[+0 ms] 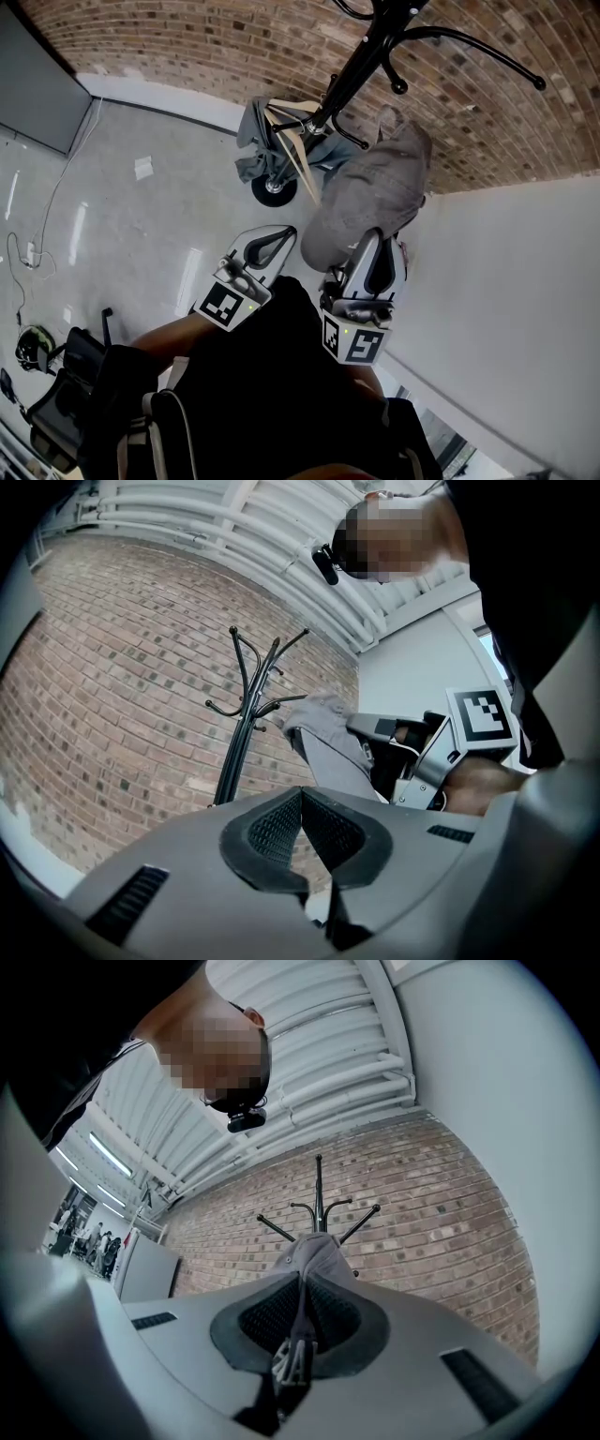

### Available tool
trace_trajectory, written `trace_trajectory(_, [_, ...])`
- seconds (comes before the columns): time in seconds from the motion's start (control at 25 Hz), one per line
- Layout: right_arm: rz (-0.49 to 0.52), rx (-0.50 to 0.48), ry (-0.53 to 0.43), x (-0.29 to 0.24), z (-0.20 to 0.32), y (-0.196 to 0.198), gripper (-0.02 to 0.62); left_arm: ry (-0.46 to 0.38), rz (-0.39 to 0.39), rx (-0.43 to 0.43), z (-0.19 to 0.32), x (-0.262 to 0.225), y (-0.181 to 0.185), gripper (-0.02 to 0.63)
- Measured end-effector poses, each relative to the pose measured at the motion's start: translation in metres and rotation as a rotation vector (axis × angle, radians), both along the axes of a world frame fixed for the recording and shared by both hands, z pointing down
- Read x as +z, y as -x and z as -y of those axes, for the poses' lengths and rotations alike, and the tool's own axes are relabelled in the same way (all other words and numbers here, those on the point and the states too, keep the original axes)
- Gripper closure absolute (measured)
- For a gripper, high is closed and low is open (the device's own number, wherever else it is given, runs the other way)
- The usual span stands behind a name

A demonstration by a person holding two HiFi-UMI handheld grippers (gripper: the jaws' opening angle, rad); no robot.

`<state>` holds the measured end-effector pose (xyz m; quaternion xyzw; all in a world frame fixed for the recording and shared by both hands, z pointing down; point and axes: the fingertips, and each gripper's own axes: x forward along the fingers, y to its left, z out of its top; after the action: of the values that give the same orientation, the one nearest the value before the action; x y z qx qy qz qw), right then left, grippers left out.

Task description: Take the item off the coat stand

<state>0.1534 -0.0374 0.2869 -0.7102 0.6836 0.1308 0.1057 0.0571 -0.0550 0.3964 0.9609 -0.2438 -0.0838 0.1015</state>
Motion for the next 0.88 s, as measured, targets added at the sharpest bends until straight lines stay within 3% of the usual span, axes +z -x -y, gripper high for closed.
trace_trajectory(0.48, [-0.032, 0.028, 0.088, 0.041, -0.005, 0.003, 0.558, -0.006, 0.005, 0.007, -0.013, -0.001, 0.004, 0.588])
trace_trajectory(0.88, [-0.033, 0.035, 0.099, 0.046, -0.006, 0.011, 0.558, -0.033, 0.011, 0.028, -0.015, -0.004, 0.009, 0.588])
